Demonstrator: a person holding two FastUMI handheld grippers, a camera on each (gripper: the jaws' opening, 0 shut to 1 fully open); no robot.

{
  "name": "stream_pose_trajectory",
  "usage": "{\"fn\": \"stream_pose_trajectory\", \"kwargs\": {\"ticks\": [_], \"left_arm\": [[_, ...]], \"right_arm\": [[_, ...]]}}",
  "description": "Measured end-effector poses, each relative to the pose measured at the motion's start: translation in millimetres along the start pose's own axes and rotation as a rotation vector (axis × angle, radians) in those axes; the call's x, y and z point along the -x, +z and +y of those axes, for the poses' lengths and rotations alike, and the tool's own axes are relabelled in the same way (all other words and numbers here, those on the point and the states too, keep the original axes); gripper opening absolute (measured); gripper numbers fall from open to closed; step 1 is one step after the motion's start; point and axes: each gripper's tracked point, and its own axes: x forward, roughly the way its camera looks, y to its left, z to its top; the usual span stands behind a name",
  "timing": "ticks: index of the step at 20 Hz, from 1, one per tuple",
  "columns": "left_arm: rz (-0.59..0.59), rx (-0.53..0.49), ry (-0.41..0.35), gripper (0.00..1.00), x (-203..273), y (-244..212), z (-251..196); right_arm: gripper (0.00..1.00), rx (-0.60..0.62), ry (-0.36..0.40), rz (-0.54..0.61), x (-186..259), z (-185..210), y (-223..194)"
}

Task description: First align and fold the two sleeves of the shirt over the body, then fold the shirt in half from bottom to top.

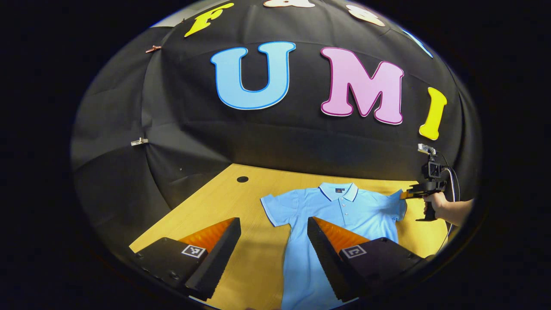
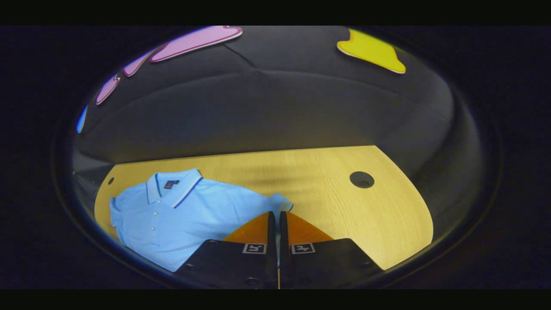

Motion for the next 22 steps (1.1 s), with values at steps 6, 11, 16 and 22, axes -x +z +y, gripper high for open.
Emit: {"fn": "stream_pose_trajectory", "kwargs": {"ticks": [6,11,16,22], "left_arm": [[0.011,0.027,0.023,0.99,16,-17,16],[-0.009,0.087,0.065,0.99,29,-22,41],[-0.026,0.108,0.108,0.99,28,-31,67],[-0.023,0.207,0.045,0.98,-33,-27,68]], "right_arm": [[0.06,0.136,0.088,-0.029,19,98,6],[0.10,0.253,0.166,-0.011,36,184,-15],[0.88,0.379,0.265,-0.016,67,242,-40],[0.98,0.396,0.259,-0.061,120,212,-52]]}}
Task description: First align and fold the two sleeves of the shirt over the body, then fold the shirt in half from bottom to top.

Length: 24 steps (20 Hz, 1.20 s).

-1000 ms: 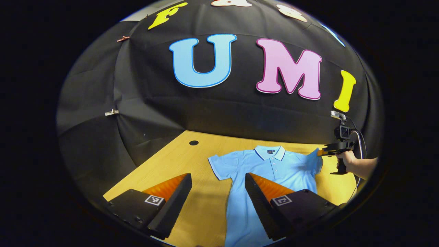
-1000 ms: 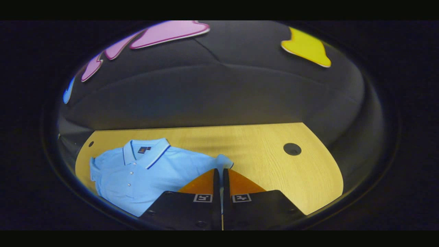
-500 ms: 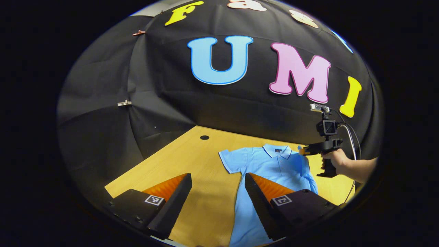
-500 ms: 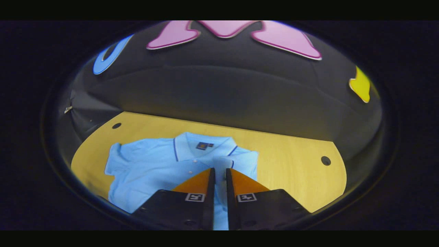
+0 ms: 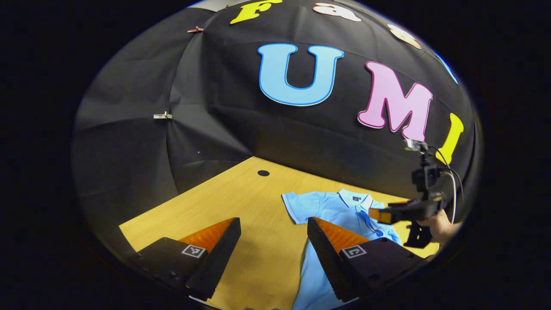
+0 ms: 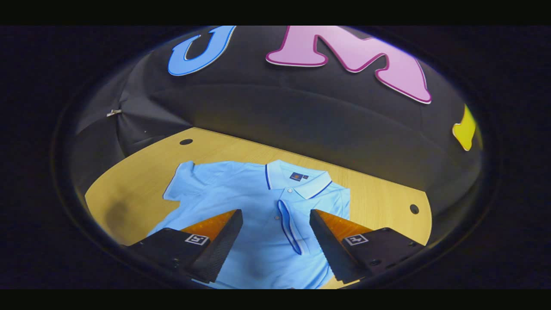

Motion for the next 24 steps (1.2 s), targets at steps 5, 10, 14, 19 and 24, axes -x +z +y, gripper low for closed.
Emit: {"fn": "stream_pose_trajectory", "kwargs": {"ticks": [5,10,14,19,24], "left_arm": [[0.030,-0.024,-0.048,0.99,-84,2,-17],[0.116,-0.041,-0.089,0.99,-180,-7,-44],[0.170,-0.096,-0.067,0.99,-253,-19,-50],[0.318,-0.231,-0.039,0.99,-301,-71,-49],[0.325,-0.237,-0.024,0.94,-311,-81,-58]], "right_arm": [[0.98,-0.027,-0.049,-0.018,55,-39,-20],[0.97,-0.068,-0.136,-0.015,100,-90,-54],[0.96,-0.157,-0.174,-0.007,132,-117,-82],[0.97,-0.165,-0.154,-0.007,150,-112,-109],[0.97,-0.227,-0.161,0.035,145,-115,-123]]}}
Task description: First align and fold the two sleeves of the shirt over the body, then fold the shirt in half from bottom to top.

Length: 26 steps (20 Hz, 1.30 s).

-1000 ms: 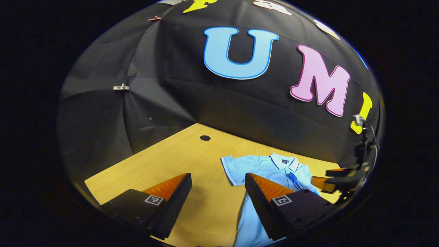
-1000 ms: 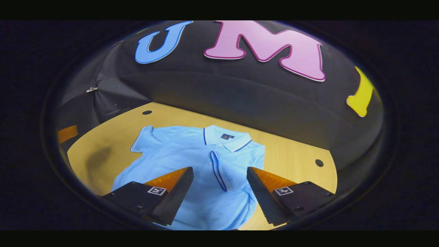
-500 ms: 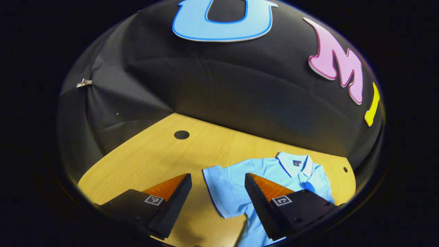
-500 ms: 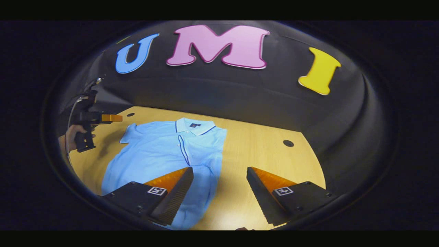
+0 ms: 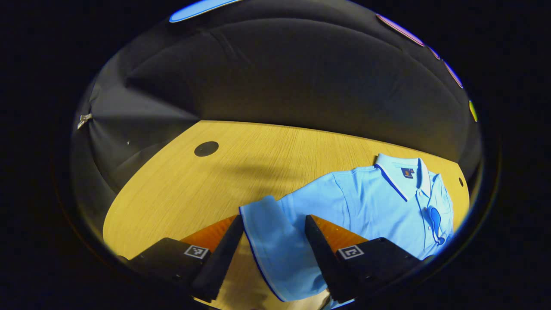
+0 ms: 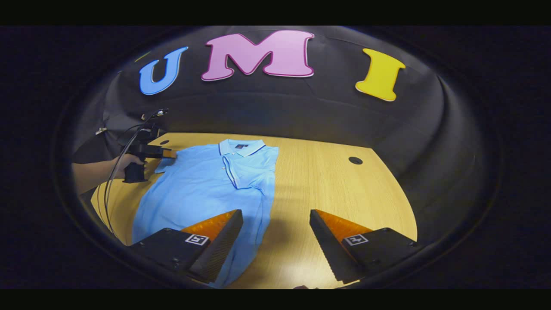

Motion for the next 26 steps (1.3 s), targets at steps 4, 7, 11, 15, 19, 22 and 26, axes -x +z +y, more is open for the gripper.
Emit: {"fn": "stream_pose_trajectory", "kwargs": {"ticks": [4,7,11,15,19,22,26], "left_arm": [[0.021,-0.071,-0.082,0.60,-1,-2,-16],[0.014,-0.104,-0.093,0.20,-3,3,-23],[0.022,-0.111,-0.085,0.06,0,6,-28],[-0.038,-0.146,-0.108,0.06,18,35,-49],[-0.092,-0.139,-0.239,0.06,51,65,-118],[-0.133,-0.160,-0.358,0.06,78,75,-179],[-0.164,-0.171,-0.489,0.28,112,65,-248]], "right_arm": [[0.98,-0.030,-0.016,0.012,-1,-8,-8],[0.98,-0.057,-0.030,0.020,-1,-14,-13],[0.98,-0.076,-0.045,0.010,-1,-21,-13],[0.98,-0.088,-0.057,-0.001,5,-27,-14],[0.97,-0.106,-0.064,0.002,10,-27,-19],[0.98,-0.116,-0.077,-0.007,20,-28,-23],[0.98,-0.160,-0.103,-0.009,39,-31,-38]]}}
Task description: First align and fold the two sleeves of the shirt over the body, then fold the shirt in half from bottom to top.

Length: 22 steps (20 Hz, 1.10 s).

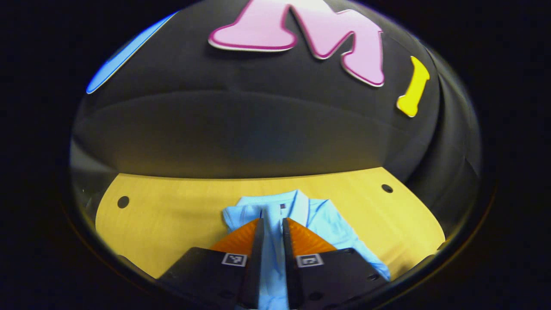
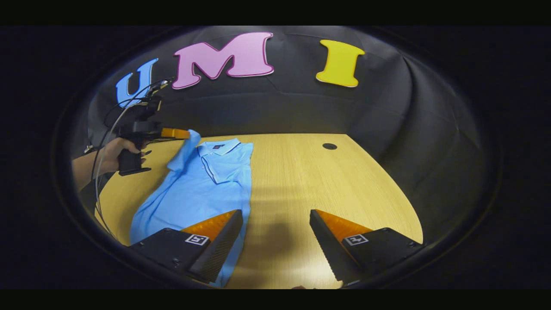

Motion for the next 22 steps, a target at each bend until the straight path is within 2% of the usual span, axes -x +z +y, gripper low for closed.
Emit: {"fn": "stream_pose_trajectory", "kwargs": {"ticks": [2,3,4,6,7,9,12,15,18,22], "left_arm": [[-0.008,-0.011,-0.031,0.76,6,-4,-16],[-0.017,-0.025,-0.024,1.00,20,-4,-19],[-0.025,-0.038,-0.013,0.96,34,-6,-18],[-0.037,-0.068,0.006,0.98,72,-15,-16],[-0.043,-0.078,0.014,0.98,95,-21,-15],[-0.039,-0.080,0.041,0.98,162,-48,-9],[0.001,-0.059,0.076,0.97,244,-105,-2],[0.082,-0.073,0.121,0.97,302,-179,-1],[0.140,-0.040,0.144,0.97,327,-229,-7],[0.214,-0.004,0.175,0.97,330,-277,-5]], "right_arm": [[0.98,-0.034,-0.011,-0.005,10,-2,-4],[0.98,-0.042,-0.017,-0.011,15,-3,-6],[0.98,-0.045,-0.024,-0.014,25,-3,-10],[0.95,-0.050,-0.019,-0.010,40,1,-20],[0.99,-0.051,-0.013,-0.003,47,5,-27],[0.99,-0.061,0.015,0.023,62,21,-45],[0.99,-0.047,0.060,0.069,78,44,-72],[0.99,-0.011,0.112,0.127,91,67,-104],[0.99,-0.008,0.121,0.176,90,78,-129],[0.99,-0.002,0.133,0.211,86,89,-150]]}}
